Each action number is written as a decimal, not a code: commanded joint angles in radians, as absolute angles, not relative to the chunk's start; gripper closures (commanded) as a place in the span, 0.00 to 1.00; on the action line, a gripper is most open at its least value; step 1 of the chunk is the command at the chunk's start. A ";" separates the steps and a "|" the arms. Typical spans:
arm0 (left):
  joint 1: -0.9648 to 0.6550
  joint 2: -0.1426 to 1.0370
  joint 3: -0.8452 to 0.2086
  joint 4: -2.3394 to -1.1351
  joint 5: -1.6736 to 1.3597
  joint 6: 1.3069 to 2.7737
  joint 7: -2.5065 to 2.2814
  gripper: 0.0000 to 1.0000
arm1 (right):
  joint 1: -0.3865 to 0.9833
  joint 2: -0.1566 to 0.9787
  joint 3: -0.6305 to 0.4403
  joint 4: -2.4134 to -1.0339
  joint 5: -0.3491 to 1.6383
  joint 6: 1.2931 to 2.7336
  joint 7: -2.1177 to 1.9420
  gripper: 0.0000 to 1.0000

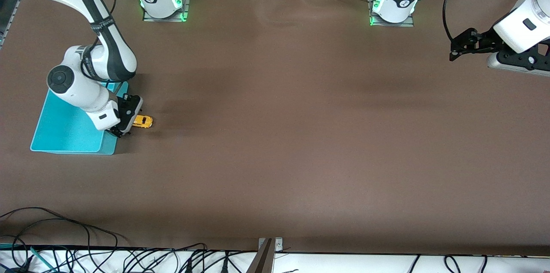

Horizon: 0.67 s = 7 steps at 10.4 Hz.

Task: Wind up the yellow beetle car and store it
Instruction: 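Lower the right gripper over the car and grasp it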

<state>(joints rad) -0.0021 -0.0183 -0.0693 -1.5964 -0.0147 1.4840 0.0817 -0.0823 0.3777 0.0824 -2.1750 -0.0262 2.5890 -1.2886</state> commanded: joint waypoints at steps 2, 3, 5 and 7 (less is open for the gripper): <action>-0.008 -0.012 -0.060 -1.582 -0.041 1.477 0.069 0.00 | -0.120 0.396 0.103 -2.235 -0.018 2.680 -1.356 0.00; -0.008 -0.012 -0.060 -1.582 -0.041 1.477 0.069 0.00 | -0.126 0.396 0.103 -2.247 -0.018 2.692 -1.365 0.00; -0.008 -0.012 -0.060 -1.582 -0.043 1.476 0.071 0.00 | -0.132 0.397 0.103 -2.249 -0.018 2.698 -1.400 0.03; -0.008 -0.012 -0.060 -1.582 -0.043 1.473 0.071 0.00 | -0.133 0.397 0.103 -2.249 -0.018 2.703 -1.437 0.36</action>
<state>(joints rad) -0.0021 -0.0181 -0.0690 -1.5965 -0.0147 1.4834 0.0817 -0.1145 0.4033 0.0858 -2.2294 -0.0262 2.6761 -1.3984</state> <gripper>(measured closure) 0.000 0.097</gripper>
